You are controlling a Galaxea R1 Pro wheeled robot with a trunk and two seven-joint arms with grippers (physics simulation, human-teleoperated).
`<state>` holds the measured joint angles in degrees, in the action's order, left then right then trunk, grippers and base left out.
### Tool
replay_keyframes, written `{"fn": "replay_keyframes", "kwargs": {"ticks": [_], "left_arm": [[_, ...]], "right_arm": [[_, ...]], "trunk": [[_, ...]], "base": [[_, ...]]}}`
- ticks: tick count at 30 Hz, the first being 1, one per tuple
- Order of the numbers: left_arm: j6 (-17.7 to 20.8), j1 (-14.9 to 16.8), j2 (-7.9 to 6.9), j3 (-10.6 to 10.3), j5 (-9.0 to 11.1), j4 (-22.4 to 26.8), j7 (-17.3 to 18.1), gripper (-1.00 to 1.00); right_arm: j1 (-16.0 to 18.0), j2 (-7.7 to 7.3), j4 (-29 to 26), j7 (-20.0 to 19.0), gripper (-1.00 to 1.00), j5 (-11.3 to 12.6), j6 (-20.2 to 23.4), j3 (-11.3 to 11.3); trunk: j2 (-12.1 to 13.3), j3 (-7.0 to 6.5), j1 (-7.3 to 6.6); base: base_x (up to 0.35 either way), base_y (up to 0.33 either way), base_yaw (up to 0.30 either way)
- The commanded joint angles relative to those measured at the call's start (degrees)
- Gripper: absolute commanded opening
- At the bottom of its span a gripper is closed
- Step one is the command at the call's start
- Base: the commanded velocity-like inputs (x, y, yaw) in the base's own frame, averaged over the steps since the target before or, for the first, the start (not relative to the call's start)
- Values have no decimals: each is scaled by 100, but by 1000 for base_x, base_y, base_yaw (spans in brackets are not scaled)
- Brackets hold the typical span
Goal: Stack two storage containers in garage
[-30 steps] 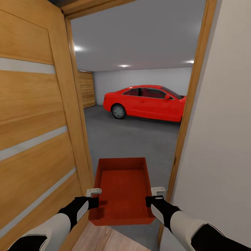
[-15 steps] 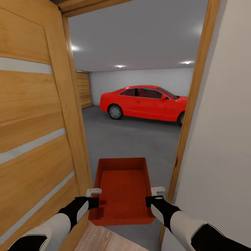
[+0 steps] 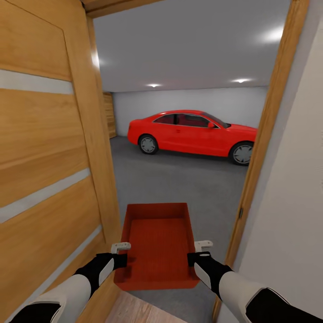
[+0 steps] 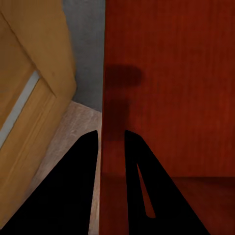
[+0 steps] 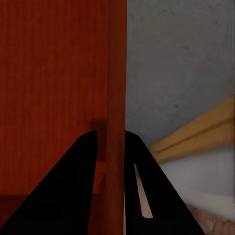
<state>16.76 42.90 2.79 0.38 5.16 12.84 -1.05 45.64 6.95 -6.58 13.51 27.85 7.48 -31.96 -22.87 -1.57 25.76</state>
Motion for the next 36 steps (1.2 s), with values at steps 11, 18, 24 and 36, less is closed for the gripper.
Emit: {"fn": "replay_keyframes", "kwargs": {"ticks": [11, 18, 24, 36], "left_arm": [[-105, -1, 3, -23, -111, 25, -45, -100], [-103, -1, 3, -21, -103, 25, -45, -100], [-103, -1, 3, -24, -103, 25, -45, -100], [-103, -1, 3, -22, -108, 25, -45, -100]], "right_arm": [[-3, 15, -1, -11, -100, 203, 35, -232], [-3, 11, -1, -14, -100, 203, 35, -232], [-2, 11, -1, -13, -100, 203, 35, -232], [-2, 10, -1, -10, -100, 203, 38, -232]], "trunk": [[-5, -28, 2], [-5, -30, 2], [-5, -30, 2], [-5, -34, 2]], "base": [[2, 3, -217], [44, 80, -43], [149, 268, -1], [103, 154, -10]]}}
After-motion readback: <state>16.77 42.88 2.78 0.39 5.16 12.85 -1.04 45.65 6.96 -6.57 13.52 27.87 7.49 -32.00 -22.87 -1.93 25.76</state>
